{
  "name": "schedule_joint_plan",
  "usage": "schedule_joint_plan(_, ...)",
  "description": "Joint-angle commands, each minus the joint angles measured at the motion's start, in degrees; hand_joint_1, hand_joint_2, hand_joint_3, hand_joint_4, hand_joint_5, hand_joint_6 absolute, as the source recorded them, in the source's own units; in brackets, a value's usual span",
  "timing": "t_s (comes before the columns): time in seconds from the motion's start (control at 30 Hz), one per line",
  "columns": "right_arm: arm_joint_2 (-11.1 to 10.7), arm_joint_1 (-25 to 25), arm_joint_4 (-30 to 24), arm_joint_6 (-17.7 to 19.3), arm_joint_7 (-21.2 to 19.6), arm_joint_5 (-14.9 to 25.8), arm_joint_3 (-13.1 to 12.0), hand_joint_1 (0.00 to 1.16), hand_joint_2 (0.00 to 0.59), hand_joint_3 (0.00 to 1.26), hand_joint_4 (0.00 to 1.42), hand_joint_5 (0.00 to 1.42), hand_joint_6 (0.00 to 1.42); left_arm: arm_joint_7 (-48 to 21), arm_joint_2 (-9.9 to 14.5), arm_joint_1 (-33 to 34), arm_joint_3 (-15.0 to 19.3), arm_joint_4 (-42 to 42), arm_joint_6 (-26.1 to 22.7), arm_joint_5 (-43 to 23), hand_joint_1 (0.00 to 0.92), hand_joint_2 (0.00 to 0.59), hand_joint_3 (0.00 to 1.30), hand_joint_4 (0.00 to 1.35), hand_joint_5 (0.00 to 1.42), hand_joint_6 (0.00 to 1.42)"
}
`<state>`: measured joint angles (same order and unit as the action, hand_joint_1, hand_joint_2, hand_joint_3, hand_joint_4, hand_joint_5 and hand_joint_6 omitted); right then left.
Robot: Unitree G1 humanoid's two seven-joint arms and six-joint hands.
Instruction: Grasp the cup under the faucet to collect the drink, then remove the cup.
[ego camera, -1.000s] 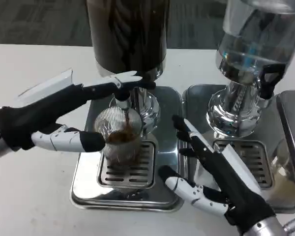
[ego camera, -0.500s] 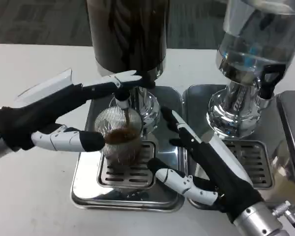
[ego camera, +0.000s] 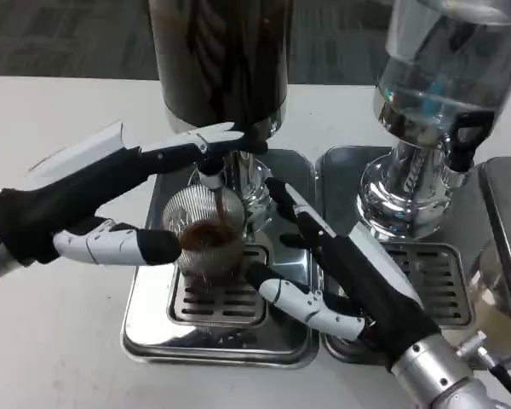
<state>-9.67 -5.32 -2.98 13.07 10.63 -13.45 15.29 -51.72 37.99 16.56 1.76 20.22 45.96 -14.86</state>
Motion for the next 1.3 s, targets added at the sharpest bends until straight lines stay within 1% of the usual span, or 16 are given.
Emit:
schedule_joint_plan(0.03,0.1,1.6,1.2,-0.3,0.7,0.6,0.1,0.42,0.242,0.01,0.00,0.02,0.13,-0.6,0.9,-0.9,-0.4,-0.7,-0.4,1.5,0.000,0.057,0.17,0.06,0.09,0.11)
schedule_joint_plan(0.33,0.7,4.0,3.6,-0.4,1.0,0.7,0.3,0.42,0.242,0.01,0.00,0.02,0.13,0.8,0.8,-0.7,0.7,-0.2,-0.1,1.4,0.000,0.057,0.17,0.06,0.10,0.11)
schedule_joint_plan(0.43,0.6,4.1,3.8,-0.2,1.0,0.7,0.3,0.42,0.242,0.01,0.00,0.02,0.13,1.6,0.4,-0.8,1.8,0.1,-0.1,0.6,0.000,0.063,0.16,0.06,0.10,0.12)
schedule_joint_plan(0.5,0.6,4.2,3.9,-0.4,1.2,0.9,0.3,0.42,0.242,0.01,0.00,0.02,0.13,2.5,-0.2,-0.9,3.4,0.4,0.0,-0.7,0.000,0.065,0.16,0.06,0.10,0.12)
schedule_joint_plan(0.67,0.7,4.4,4.2,-0.2,1.0,0.9,0.3,0.41,0.242,0.01,0.00,0.02,0.13,3.5,-0.8,-0.5,6.0,1.2,-0.5,-2.6,0.000,0.067,0.16,0.07,0.10,0.12)
schedule_joint_plan(0.83,0.8,5.0,4.9,0.2,1.1,1.0,0.4,0.41,0.242,0.01,0.00,0.02,0.13,3.4,-1.0,-0.4,7.6,1.8,-1.1,-3.7,0.000,0.069,0.16,0.07,0.10,0.13)
schedule_joint_plan(1.17,0.5,6.9,6.8,0.7,2.4,1.5,0.7,0.41,0.241,0.01,0.00,0.02,0.13,2.9,-1.0,-3.3,9.0,1.4,-2.4,-5.0,0.000,0.069,0.18,0.09,0.11,0.14)
schedule_joint_plan(1.3,0.4,8.4,8.0,0.0,2.9,1.5,0.9,0.41,0.235,0.00,0.00,0.00,0.12,3.1,-1.3,-5.4,9.3,1.2,-2.3,-4.9,0.000,0.069,0.19,0.11,0.12,0.15)
